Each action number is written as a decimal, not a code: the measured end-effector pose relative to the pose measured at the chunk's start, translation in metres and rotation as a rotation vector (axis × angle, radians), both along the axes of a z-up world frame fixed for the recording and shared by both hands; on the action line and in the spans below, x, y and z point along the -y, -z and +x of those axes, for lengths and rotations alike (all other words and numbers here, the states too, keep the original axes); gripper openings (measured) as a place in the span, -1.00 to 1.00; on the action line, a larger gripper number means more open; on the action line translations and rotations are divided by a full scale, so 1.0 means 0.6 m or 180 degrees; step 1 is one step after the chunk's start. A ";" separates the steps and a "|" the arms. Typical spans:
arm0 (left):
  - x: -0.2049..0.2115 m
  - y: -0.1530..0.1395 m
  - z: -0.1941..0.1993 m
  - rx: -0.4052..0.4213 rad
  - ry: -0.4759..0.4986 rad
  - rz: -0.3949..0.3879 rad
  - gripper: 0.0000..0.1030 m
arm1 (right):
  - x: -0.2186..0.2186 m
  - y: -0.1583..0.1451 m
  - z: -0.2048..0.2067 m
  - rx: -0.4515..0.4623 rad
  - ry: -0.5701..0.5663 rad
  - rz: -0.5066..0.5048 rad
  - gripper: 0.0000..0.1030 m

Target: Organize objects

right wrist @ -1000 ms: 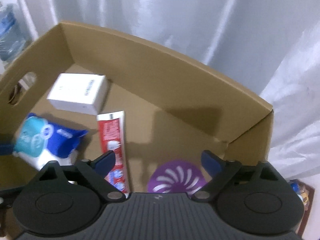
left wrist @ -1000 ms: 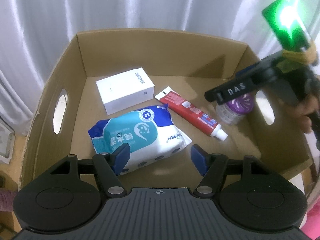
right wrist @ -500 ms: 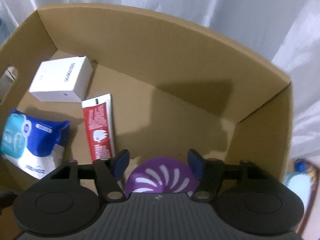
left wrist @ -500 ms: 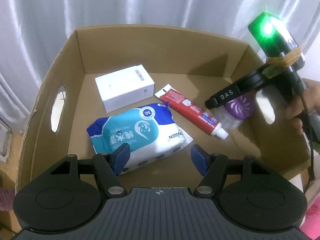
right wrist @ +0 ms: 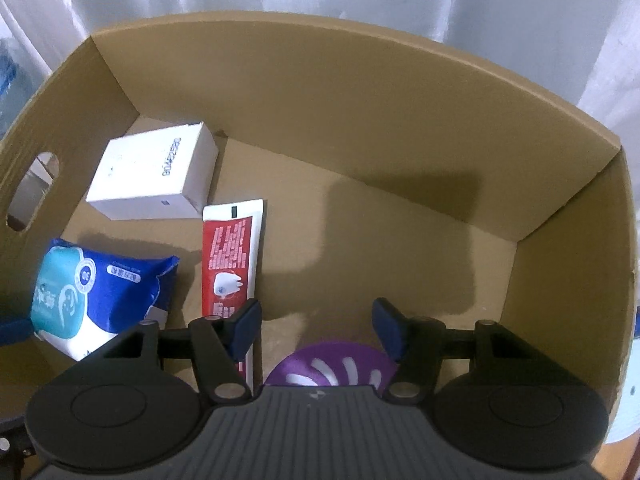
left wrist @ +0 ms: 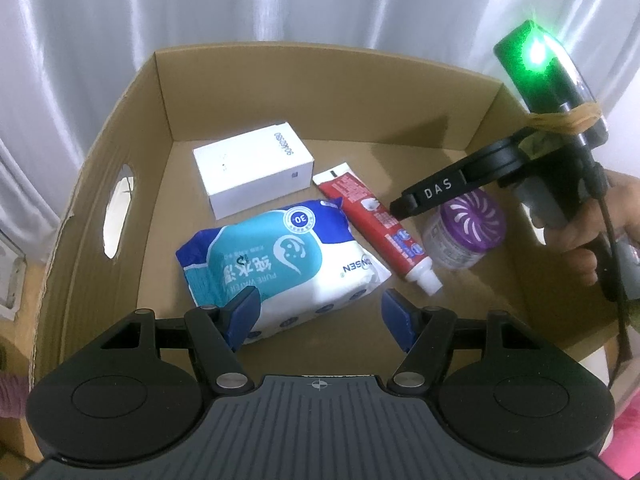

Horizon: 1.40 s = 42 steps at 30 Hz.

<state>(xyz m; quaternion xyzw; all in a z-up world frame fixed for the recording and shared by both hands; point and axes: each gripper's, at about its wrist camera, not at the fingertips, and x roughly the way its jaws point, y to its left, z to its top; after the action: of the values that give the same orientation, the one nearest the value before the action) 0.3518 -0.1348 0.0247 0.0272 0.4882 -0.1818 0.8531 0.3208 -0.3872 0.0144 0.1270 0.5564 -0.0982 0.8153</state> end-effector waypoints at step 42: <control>-0.034 -0.107 -0.160 0.0706 -0.0344 -0.0032 0.99 | -0.139 -0.158 -0.345 0.1715 0.0781 0.0111 1.00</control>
<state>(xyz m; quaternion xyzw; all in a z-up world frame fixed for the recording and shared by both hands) 0.2560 -0.1142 0.0890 0.0165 0.3906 -0.1340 0.9106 0.1135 -0.3039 0.1092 0.2288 0.3020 -0.1492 0.9133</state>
